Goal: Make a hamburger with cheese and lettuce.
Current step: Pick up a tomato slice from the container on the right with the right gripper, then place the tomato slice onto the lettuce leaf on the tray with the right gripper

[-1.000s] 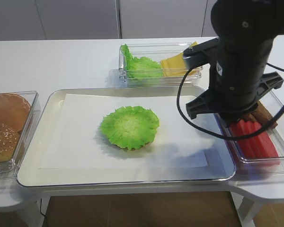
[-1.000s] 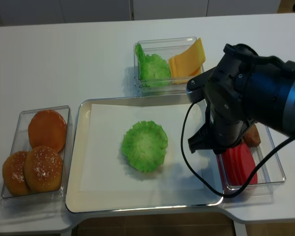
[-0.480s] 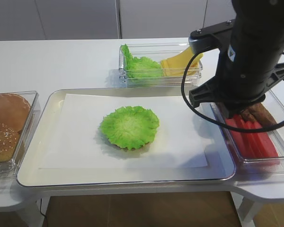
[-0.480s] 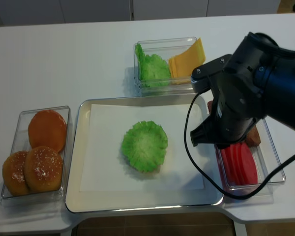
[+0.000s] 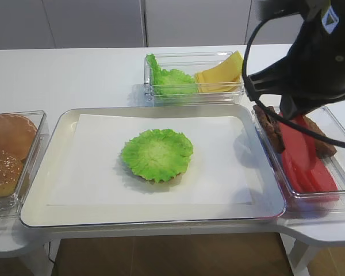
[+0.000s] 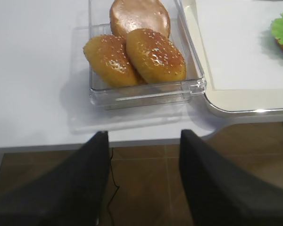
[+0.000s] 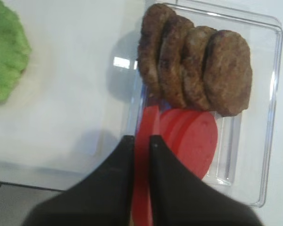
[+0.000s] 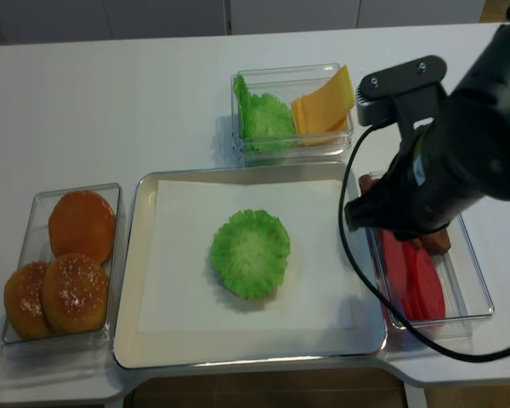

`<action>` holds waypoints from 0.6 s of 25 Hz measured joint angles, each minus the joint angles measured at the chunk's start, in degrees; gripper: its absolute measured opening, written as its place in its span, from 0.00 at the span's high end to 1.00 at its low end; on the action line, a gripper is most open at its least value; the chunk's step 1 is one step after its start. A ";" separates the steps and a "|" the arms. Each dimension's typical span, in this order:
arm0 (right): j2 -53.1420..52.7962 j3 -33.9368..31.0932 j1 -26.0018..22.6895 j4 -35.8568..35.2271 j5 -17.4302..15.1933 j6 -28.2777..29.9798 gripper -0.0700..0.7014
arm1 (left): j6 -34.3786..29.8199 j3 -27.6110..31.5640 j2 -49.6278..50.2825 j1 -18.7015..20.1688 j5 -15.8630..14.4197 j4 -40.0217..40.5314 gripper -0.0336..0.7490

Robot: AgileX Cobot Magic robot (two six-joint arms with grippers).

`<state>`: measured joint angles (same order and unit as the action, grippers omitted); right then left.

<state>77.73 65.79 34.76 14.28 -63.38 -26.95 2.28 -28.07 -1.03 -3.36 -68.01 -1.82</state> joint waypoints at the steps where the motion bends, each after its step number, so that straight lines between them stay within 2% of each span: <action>1: -0.79 0.23 0.66 -0.27 -0.61 0.00 0.83 | 0.00 0.00 0.00 0.00 0.00 0.00 0.50; 7: -1.97 7.13 1.74 -1.22 -3.81 1.82 0.83 | 0.00 0.00 0.00 0.00 0.00 0.00 0.50; 15: 0.56 15.23 1.74 -3.53 -6.09 5.54 0.84 | 0.00 0.00 0.00 0.00 0.00 0.00 0.50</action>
<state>78.30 81.02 36.50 10.75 -69.47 -21.41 2.28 -28.07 -1.03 -3.36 -68.01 -1.82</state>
